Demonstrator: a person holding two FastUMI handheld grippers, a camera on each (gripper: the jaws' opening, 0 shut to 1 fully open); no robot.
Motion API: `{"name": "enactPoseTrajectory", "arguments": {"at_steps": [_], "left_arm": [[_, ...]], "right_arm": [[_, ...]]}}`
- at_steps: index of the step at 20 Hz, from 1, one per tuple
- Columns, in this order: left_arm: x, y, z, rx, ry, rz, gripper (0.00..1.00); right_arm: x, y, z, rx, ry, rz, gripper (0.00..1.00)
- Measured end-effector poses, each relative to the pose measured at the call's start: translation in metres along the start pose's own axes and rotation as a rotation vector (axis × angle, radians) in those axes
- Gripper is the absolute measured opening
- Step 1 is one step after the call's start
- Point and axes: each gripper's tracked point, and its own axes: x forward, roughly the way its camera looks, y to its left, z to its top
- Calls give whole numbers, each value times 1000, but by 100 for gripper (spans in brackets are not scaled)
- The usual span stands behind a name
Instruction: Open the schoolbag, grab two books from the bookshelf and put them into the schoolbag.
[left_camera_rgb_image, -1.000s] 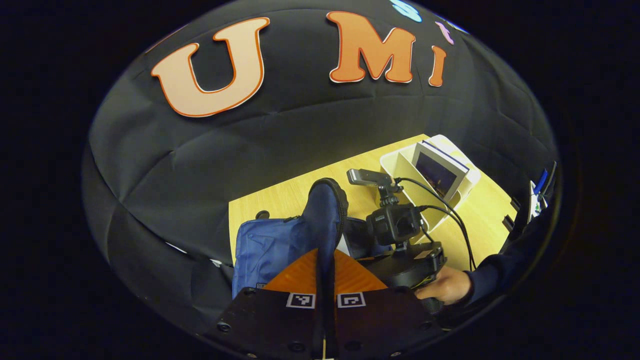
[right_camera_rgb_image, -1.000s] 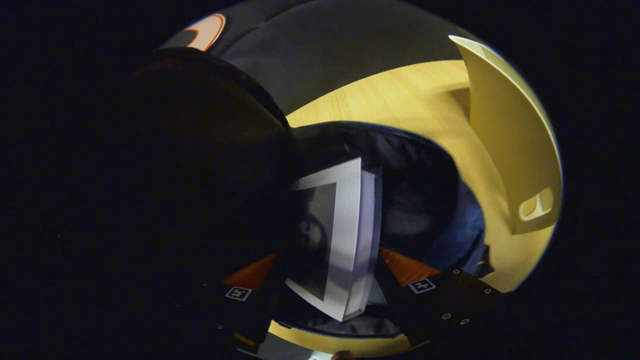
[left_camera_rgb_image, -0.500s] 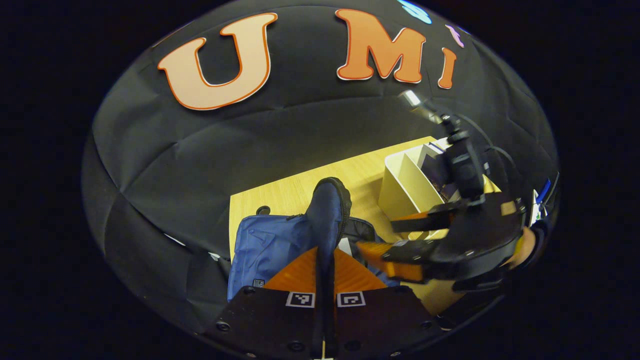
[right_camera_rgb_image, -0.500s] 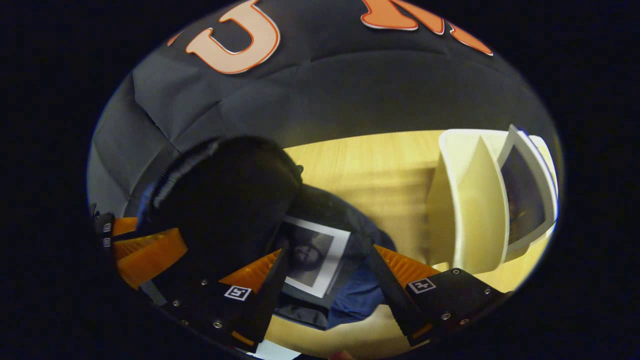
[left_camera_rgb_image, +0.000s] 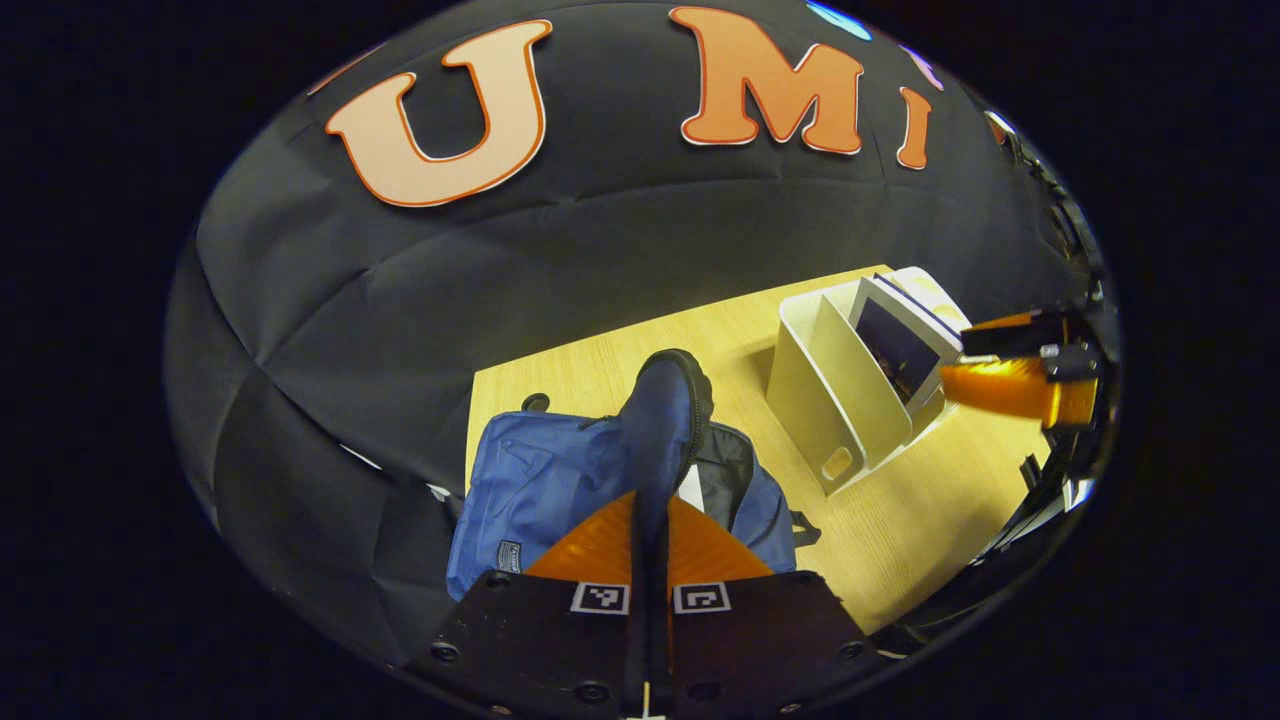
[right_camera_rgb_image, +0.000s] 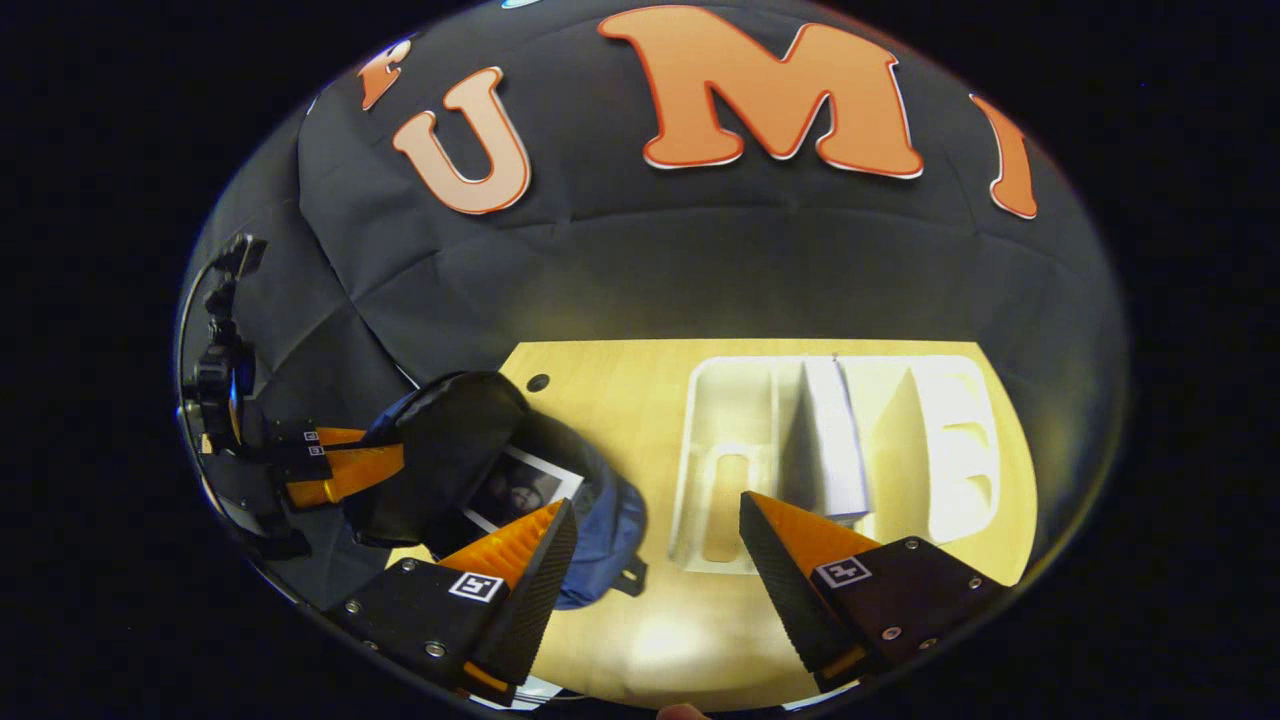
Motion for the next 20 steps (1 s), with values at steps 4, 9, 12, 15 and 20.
{"name": "enactPoseTrajectory", "arguments": {"at_steps": [4, 9, 12, 15, 20], "left_arm": [[-4, -7, -6, 6, 34, 26, 2], [-5, -3, -6, 26, 56, 21, 2], [-5, -1, -7, 56, 51, -6, 2], [-5, 1, -9, 72, 44, -32, 2], [0, -1, -12, 113, 50, -72, 2]], "right_arm": [[-6, -56, 15, -73, 39, -62, 97], [20, -92, 33, -77, 125, -112, 97], [50, -96, 31, -27, 214, -116, 97], [80, -113, 25, -3, 292, -144, 98], [105, -116, 9, -20, 453, -157, 98]]}}
